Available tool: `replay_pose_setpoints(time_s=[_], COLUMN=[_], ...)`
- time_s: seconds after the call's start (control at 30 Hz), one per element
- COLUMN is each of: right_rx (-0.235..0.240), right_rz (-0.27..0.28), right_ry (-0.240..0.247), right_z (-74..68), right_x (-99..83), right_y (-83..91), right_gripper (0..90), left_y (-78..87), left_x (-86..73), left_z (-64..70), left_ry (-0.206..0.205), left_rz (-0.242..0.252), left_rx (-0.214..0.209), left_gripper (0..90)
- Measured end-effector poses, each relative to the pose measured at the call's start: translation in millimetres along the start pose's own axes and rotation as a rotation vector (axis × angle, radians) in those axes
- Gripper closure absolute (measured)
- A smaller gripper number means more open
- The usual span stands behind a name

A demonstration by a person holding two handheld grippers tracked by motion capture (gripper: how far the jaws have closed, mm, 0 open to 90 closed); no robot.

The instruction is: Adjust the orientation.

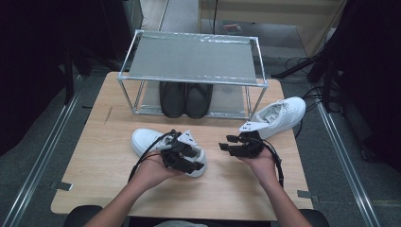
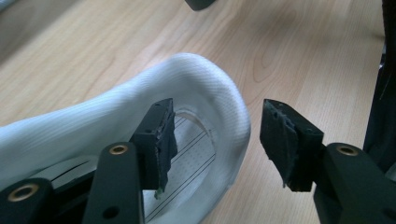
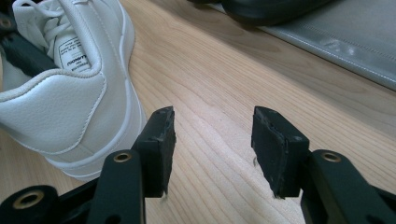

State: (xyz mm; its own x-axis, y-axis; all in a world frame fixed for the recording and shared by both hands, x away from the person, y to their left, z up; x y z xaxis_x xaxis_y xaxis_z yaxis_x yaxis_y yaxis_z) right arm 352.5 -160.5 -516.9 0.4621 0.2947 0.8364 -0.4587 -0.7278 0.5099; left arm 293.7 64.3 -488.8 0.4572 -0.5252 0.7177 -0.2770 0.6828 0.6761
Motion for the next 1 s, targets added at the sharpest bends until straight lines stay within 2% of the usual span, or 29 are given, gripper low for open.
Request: replay_pose_setpoints(time_s=[0.13, 0.23, 0.33, 0.43, 0.53, 0.77, 0.9, 1.0], right_rx=[0.005, 0.01, 0.011, 0.019, 0.029, 0.045, 0.057, 0.068], right_rz=[-0.007, -0.008, -0.011, -0.016, -0.026, -0.034, -0.038, -0.045], right_ry=[0.003, 0.008, 0.011, 0.012, 0.023, 0.031, 0.041, 0.044], right_z=[-1.2, -1.6, -2.1, -3.4, -5.1, -7.7, -9.1, -10.3], right_x=[-0.2, 0.7, 1.3, 2.2, 3.3, 6.5, 8.6, 10.3], right_y=[-1.5, -2.6, -4.4, -7.3, -11.8, -18.5, -22.7, -27.1], right_gripper=[50.3, 50.1, 50.1, 49.9, 49.9, 49.8, 49.9, 49.8], left_y=[13.3, 20.9, 27.5, 33.0, 40.0, 52.1, 59.9, 64.7], left_x=[-0.6, -2.9, -5.5, -8.4, -10.7, -14.0, -16.5, -23.5], left_z=[-4.4, -6.8, -9.5, -11.4, -11.4, -11.5, -11.6, -14.0], left_ry=[0.01, 0.028, 0.024, 0.041, 0.025, 0.043, 0.05, 0.063], left_rz=[0.026, 0.034, 0.027, 0.037, 0.056, 0.098, 0.111, 0.094], left_rx=[0.012, -0.001, 0.021, 0.03, 0.026, 0.027, 0.045, 0.078], left_gripper=[43.2, 43.0, 42.9, 42.1, 41.7, 42.4, 42.3, 42.1])
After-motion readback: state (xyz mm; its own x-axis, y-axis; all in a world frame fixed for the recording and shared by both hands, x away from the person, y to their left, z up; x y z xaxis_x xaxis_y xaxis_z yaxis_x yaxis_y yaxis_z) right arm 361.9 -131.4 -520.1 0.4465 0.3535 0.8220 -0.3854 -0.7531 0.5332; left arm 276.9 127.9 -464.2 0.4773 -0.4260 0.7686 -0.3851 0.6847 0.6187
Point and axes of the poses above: each handheld gripper's, and its own axes: y roughly backward along the jaws, x roughly out of its top, z roughly to its right, the point moved 3 cm from there along -y, roughly forward along the jaws, and after that the axes turned 7 degrees about z, right-handed, at the moved point
